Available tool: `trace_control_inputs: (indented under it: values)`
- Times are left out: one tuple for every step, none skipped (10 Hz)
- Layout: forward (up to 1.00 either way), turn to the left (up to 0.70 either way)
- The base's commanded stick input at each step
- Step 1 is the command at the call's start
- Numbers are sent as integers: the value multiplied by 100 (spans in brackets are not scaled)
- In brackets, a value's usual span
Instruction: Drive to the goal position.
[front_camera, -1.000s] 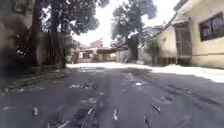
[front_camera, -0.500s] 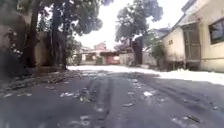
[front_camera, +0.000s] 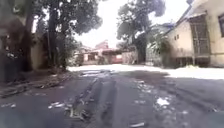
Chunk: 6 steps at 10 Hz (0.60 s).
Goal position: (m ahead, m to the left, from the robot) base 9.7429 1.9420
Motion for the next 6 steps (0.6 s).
trace_control_inputs:
  values:
    - [100, 1]
    - [100, -16]
    - [100, -39]
    - [100, -39]
    - [100, -39]
    - [100, -39]
